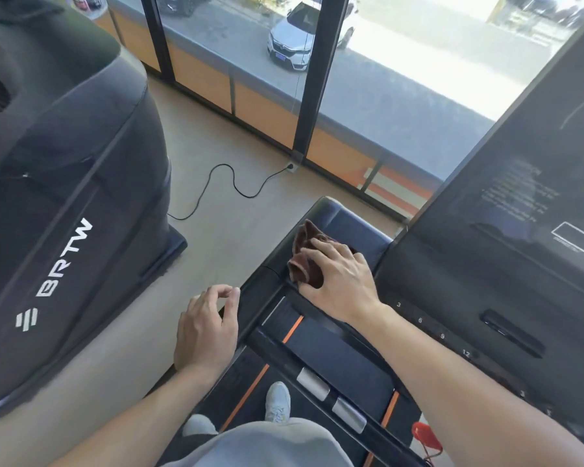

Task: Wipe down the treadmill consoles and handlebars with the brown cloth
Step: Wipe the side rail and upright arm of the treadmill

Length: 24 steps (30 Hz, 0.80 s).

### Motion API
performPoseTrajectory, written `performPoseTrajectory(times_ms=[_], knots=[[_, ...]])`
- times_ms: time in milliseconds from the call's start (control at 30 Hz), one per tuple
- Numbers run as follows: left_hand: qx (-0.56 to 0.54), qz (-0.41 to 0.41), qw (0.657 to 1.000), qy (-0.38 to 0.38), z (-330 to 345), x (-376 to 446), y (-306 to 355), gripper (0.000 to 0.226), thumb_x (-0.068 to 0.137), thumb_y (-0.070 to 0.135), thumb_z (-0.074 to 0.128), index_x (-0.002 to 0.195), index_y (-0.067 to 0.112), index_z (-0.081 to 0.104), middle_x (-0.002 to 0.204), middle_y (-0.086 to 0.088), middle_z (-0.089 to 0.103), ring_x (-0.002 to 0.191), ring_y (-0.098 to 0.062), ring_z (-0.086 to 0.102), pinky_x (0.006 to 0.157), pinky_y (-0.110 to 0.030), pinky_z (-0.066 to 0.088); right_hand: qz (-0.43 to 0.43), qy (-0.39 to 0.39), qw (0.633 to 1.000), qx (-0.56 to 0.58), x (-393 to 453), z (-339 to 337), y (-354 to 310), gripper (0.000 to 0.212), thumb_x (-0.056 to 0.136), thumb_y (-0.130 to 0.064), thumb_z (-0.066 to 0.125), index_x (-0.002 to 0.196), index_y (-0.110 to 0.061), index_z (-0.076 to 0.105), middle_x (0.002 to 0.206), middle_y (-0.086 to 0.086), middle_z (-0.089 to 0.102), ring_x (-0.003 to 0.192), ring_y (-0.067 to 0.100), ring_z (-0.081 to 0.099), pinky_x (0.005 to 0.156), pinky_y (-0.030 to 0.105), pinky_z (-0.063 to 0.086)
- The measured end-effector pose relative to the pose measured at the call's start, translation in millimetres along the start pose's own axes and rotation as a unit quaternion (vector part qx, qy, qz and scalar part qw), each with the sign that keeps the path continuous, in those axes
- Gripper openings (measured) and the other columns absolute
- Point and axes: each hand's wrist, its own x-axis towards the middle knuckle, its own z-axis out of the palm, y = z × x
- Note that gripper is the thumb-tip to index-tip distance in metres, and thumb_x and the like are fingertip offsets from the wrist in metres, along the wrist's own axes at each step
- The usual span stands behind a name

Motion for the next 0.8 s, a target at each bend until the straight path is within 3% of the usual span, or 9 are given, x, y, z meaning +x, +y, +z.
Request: performPoseTrajectory(times_ms=[133,233,467,600,800], knots=[[-0.002,-0.001,1.0,-0.001,-1.4,-0.5,0.9,0.029,0.102,0.054,0.035,0.104,0.035,0.058,0.1,0.013,0.058,0.105,-0.019,0.055,0.092,-0.044,0.049,-0.114,0.049,0.992,-0.028,-7.3,15.2,-15.5,0.066,0.081,-0.062,0.053,0.14,-0.033,0.061,0.153,-0.005,0.053,0.142,0.023,0.046,0.107,0.048,0.043],[0.004,0.007,1.0,0.0,-3.5,-1.7,3.1,0.029,0.103,0.052,0.036,0.105,0.034,0.058,0.097,0.015,0.052,0.104,-0.019,0.056,0.092,-0.043,0.05,-0.156,0.07,0.985,-0.028,8.6,31.5,-27.6,0.059,0.087,-0.057,0.051,0.14,-0.032,0.06,0.153,-0.005,0.052,0.144,0.025,0.044,0.112,0.048,0.039],[-0.001,0.016,1.0,0.005,-0.9,-1.0,-2.9,0.025,0.102,0.052,0.035,0.098,0.037,0.055,0.096,0.018,0.058,0.1,-0.011,0.051,0.093,-0.039,0.045,0.067,0.058,0.996,0.007,90.3,2.4,27.4,0.048,0.097,-0.056,0.051,0.139,-0.034,0.057,0.152,-0.005,0.05,0.144,0.024,0.038,0.114,0.047,0.033],[-0.01,0.014,1.0,0.016,0.8,-1.4,-3.6,0.025,0.103,0.048,0.039,0.098,0.033,0.057,0.097,0.018,0.058,0.097,-0.009,0.048,0.094,-0.04,0.045,0.28,-0.003,0.959,0.045,101.5,-22.0,72.9,0.051,0.1,-0.054,0.044,0.135,-0.02,0.058,0.137,0.01,0.058,0.126,0.035,0.052,0.101,0.049,0.04],[-0.009,0.019,1.0,0.023,1.3,-1.1,-4.0,0.027,0.103,0.049,0.039,0.098,0.032,0.059,0.097,0.019,0.057,0.099,-0.01,0.05,0.093,-0.037,0.045,0.29,0.003,0.956,0.038,86.5,-18.2,60.0,0.048,0.104,-0.042,0.042,0.137,-0.009,0.05,0.139,0.02,0.052,0.126,0.047,0.048,0.112,0.054,0.034]])
